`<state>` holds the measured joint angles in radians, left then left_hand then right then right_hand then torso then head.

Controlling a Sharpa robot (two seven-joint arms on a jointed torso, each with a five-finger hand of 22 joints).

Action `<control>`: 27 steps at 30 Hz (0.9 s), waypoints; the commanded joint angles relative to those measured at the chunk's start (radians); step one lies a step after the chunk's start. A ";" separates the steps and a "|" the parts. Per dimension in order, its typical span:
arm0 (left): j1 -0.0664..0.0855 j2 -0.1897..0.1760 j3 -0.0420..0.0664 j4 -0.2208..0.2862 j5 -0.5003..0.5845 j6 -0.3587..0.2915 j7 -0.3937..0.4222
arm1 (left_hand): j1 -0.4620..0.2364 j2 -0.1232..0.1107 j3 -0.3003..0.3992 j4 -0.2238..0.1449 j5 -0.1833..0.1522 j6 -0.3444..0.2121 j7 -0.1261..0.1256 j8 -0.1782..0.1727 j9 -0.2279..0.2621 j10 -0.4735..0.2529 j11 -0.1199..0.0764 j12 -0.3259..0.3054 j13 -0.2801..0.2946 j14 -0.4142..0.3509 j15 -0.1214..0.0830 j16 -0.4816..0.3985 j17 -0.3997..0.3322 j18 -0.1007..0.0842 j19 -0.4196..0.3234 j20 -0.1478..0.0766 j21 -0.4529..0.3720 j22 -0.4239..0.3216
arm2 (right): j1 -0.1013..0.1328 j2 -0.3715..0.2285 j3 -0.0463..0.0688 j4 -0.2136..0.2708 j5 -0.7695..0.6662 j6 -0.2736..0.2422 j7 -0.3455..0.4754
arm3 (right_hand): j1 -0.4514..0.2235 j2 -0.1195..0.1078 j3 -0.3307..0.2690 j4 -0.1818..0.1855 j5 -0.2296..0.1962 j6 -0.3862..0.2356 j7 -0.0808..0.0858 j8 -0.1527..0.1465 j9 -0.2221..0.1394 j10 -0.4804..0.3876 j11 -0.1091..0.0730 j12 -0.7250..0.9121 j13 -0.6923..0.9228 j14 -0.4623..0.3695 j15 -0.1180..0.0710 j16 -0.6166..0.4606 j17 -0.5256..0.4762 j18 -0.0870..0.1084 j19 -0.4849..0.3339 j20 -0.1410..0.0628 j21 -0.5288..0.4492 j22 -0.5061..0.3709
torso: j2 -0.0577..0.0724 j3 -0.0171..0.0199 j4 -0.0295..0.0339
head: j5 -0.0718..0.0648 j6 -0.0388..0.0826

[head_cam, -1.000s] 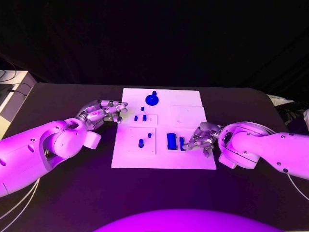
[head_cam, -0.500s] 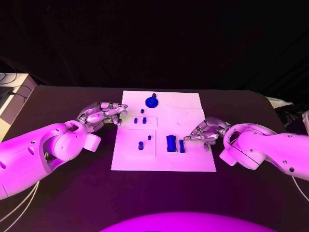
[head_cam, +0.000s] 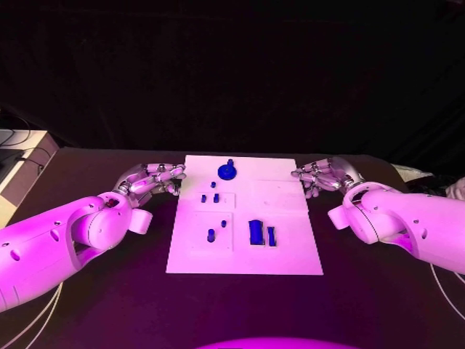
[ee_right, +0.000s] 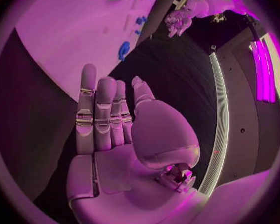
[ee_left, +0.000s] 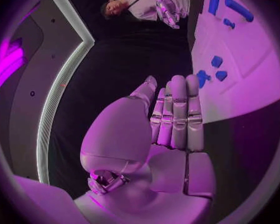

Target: Assemble the parts on the task board

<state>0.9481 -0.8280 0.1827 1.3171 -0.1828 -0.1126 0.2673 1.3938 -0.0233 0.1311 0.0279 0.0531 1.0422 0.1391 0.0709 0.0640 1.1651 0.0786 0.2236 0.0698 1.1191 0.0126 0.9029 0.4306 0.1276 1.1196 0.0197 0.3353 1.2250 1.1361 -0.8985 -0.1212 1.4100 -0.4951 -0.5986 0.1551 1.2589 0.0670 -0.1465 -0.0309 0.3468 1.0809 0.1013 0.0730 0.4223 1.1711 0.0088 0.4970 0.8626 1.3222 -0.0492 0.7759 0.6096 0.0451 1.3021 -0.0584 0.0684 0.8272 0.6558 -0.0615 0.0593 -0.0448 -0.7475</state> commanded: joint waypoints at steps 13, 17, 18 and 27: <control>0.028 0.083 0.003 -0.110 0.002 -0.132 0.042 | -0.434 0.023 -0.131 -0.028 -0.053 -1.042 -0.139 -0.071 -0.064 -1.165 -0.079 -0.224 -0.070 -1.119 -0.013 -0.903 -0.431 -0.128 -1.120 -0.020 -0.335 -1.225 | 0.000 0.151 0.022 -0.258 0.245 0.040 0.219 | -0.341 -0.067 0.147 0.031 -0.347 -0.356 -0.101 -0.073 -0.422 -0.375 -0.009 -0.497 -0.863 -0.498 0.049 -0.776 -0.610 -0.045 -1.302 0.058 -0.068 -0.827 | -0.034 0.0093 -0.0103 | 0.008 0.069; 0.031 0.082 -0.005 -0.096 0.009 -0.152 0.051 | -0.556 0.023 -0.131 -0.028 -0.053 -1.042 -0.139 -0.071 -0.064 -1.165 -0.079 -0.224 -0.070 -1.119 -0.013 -0.903 -0.431 -0.128 -1.120 -0.020 -0.335 -1.225 | -0.004 0.150 0.027 -0.237 0.257 0.029 0.226 | -0.446 -0.067 0.147 0.031 -0.347 -1.081 -0.101 -0.073 -0.422 -0.470 -0.009 -0.497 -0.863 -0.589 0.049 -0.776 -0.610 -0.045 -1.302 0.058 -0.068 -0.827 | -0.044 0.0161 -0.0168 | 0.013 0.079; 0.032 0.081 -0.008 -0.089 0.012 -0.162 0.055 | -0.588 0.023 -0.131 -0.028 -0.053 -1.042 -0.139 -0.071 -0.064 -1.165 -0.079 -0.224 -0.070 -1.119 -0.013 -0.903 -0.431 -0.128 -1.120 -0.020 -0.335 -1.225 | -0.006 0.149 0.029 -0.227 0.263 0.024 0.230 | -0.487 -0.067 0.147 0.031 -0.347 -1.081 -0.101 -0.073 -0.422 -1.171 -0.009 -0.497 -0.863 -1.322 0.049 -0.776 -0.610 -0.045 -1.302 0.058 -0.068 -0.827 | -0.049 0.0194 -0.0199 | 0.015 0.084; 0.062 0.067 -0.082 0.056 0.084 -0.372 0.138 | -1.394 0.023 -0.131 -0.028 -0.053 -1.042 -0.139 -0.071 -0.064 -1.165 -0.079 -0.224 -0.070 -1.119 -0.013 -0.903 -0.431 -0.128 -1.120 -0.020 -0.335 -1.225 | -0.049 0.133 0.078 -0.020 0.387 -0.081 0.302 | -1.259 -0.067 0.147 0.031 -0.347 -1.081 -0.101 -0.073 -0.422 -1.171 -0.009 -0.497 -0.863 -1.322 0.049 -0.776 -0.610 -0.045 -1.302 0.058 -0.068 -0.827 | -0.109 0.0598 -0.0578 | 0.044 0.145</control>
<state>1.0066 -0.7602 0.1043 1.3505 -0.1483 -0.3576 0.3368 0.3882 -0.0022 0.0043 0.0082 0.0077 0.0691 0.0074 0.0078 0.0049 0.0880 0.0138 0.0113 0.0056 0.0764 0.0165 0.0106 0.0057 0.0208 0.0674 0.0211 0.0080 0.0593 1.0928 -0.7651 -0.0453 1.3602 -0.1827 -0.6142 0.3969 0.3293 0.0051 -0.0010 -0.0136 0.0257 0.1267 0.0135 0.0073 0.0055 0.1874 0.0113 0.0086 0.0053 0.2070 0.0102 0.0075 0.0098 0.0066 0.0837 0.0101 0.0102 0.0342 0.5678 -0.0162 0.0148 -0.0065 -0.6160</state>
